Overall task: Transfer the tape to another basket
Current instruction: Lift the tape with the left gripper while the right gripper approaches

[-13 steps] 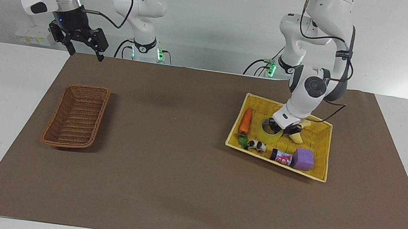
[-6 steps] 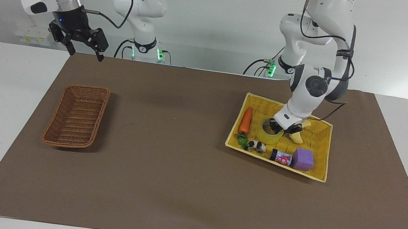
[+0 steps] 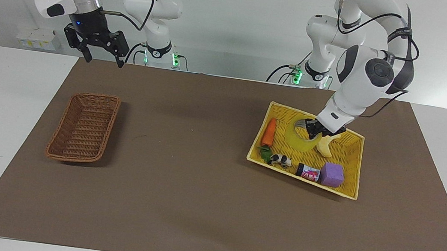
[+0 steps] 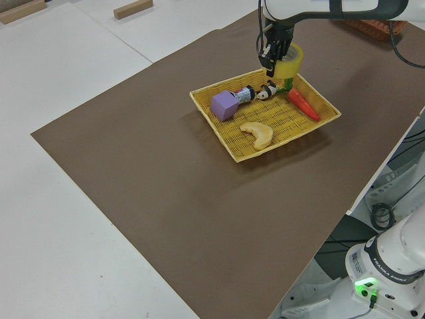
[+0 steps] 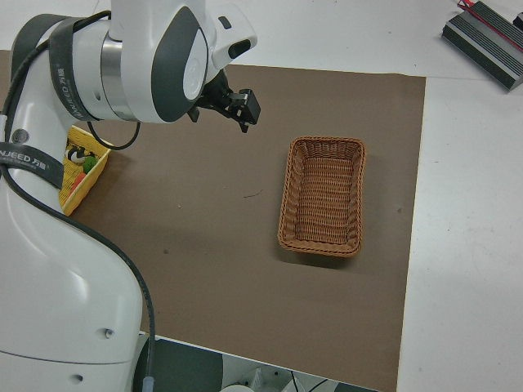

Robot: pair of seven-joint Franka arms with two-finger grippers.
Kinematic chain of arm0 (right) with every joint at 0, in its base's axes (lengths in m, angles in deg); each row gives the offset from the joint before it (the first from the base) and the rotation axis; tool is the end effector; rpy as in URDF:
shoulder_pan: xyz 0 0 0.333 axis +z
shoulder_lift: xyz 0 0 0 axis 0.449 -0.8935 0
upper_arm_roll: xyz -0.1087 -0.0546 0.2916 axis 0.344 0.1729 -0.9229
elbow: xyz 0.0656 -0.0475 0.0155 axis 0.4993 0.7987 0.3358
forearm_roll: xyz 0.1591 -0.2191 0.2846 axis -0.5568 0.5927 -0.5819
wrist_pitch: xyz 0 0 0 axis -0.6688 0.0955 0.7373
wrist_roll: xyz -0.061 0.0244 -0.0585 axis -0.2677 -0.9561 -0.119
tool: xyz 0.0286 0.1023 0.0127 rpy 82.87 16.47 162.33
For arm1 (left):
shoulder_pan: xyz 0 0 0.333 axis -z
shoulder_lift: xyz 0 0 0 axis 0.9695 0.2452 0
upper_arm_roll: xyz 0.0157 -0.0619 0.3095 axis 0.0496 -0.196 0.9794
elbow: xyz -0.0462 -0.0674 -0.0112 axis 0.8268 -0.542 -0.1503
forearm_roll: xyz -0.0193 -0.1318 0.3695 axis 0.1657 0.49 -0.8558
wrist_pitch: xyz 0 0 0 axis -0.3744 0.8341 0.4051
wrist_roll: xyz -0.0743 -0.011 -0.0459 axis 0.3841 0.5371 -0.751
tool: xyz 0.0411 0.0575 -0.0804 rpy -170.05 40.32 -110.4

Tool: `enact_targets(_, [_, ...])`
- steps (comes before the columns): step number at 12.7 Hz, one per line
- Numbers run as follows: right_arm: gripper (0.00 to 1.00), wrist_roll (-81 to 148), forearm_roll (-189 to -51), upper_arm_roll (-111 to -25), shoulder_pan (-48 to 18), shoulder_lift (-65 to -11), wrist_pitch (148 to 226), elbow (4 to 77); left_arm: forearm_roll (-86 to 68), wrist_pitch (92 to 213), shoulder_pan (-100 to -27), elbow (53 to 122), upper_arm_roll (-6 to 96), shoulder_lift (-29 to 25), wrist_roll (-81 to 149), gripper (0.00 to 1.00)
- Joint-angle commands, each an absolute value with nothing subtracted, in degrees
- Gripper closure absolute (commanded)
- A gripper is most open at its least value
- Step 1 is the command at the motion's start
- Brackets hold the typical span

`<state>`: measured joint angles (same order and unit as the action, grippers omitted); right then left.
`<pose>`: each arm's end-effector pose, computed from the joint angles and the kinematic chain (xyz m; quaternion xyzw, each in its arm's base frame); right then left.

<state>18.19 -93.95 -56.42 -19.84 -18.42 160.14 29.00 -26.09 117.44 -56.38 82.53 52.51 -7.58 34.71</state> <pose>0.5318 0.0307 0.6459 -0.9981 0.0405 -0.0169 0.0439 0.5496 -0.1608 0.4826 0.9963 0.0179 -0.0640 0.0545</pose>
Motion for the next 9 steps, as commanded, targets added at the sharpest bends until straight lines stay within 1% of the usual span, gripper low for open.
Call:
enact_targets(1, [0.0, 19.04, -98.46, -56.65, -18.34, -16.85, 161.2, 30.66, -21.58, 109.39, -57.09, 74.52, 52.34, -7.18, 29.51, 1.0])
enact_targets(2, [0.0, 18.52, -99.95, -56.65, -17.2, -16.85, 161.11, 30.74, -19.3, 108.76, -56.91, 72.84, 52.34, -7.09, 26.09, 1.0])
enact_targets(4, [0.0, 15.19, -105.56, -56.65, -15.62, -17.02, 161.19, 31.09, -14.47, 111.11, -55.78, 72.47, 52.16, -6.57, 20.98, 1.0])
enact_targets(7, [0.0, 13.15, -110.86, -56.65, -12.02, -17.99, 163.2, 31.97, -12.96, 118.49, -50.77, 73.35, 51.02, -6.65, 16.94, 1.0])
enact_targets(9, [0.0, 13.15, -114.02, -56.65, -9.56, -17.99, 165.4, 34.34, -9.45, 123.49, -47.96, 73.88, 50.93, -6.65, 15.7, 1.0])
